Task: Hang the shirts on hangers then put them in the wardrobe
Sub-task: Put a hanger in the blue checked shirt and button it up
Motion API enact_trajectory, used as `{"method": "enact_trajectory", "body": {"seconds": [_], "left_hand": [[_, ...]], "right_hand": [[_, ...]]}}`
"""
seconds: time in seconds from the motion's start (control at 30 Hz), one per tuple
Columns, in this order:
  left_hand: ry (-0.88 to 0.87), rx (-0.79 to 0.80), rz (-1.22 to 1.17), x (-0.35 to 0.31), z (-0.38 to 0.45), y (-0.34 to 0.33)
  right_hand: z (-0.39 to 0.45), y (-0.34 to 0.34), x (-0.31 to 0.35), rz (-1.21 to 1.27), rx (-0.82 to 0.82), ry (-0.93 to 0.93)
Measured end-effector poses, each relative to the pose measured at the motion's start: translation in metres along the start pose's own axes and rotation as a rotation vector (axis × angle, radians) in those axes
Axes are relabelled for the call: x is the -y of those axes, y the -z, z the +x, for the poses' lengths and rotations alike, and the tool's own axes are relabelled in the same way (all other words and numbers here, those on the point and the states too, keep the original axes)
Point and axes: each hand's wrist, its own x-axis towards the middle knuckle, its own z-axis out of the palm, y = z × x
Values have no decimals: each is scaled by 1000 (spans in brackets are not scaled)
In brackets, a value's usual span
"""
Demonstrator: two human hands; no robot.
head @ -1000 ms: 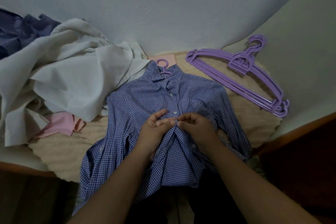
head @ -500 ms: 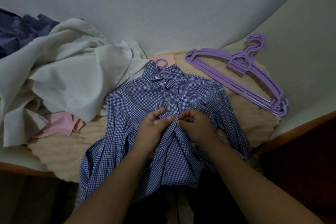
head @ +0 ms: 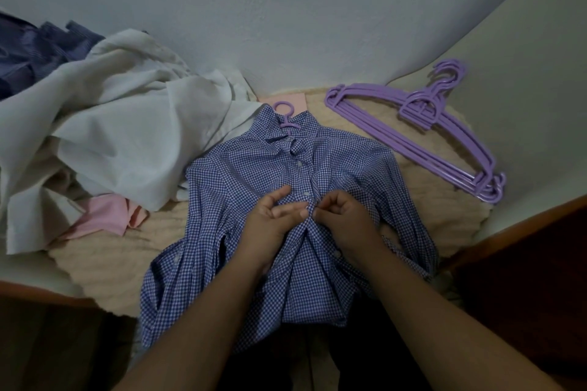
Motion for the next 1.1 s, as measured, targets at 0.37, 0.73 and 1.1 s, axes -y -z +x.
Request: {"method": "enact_trajectory", "body": {"seconds": [0.37, 0.73, 1.1], "left_hand": [[-51, 22, 24, 5, -2, 2], [17, 65, 19, 8, 0, 8], [30, 60, 62, 9, -1, 7]], "right_hand": [[1, -1, 0, -34, -20, -28], [1, 0, -2, 21, -9, -38], [-3, -1, -3, -55, 49, 23]]}}
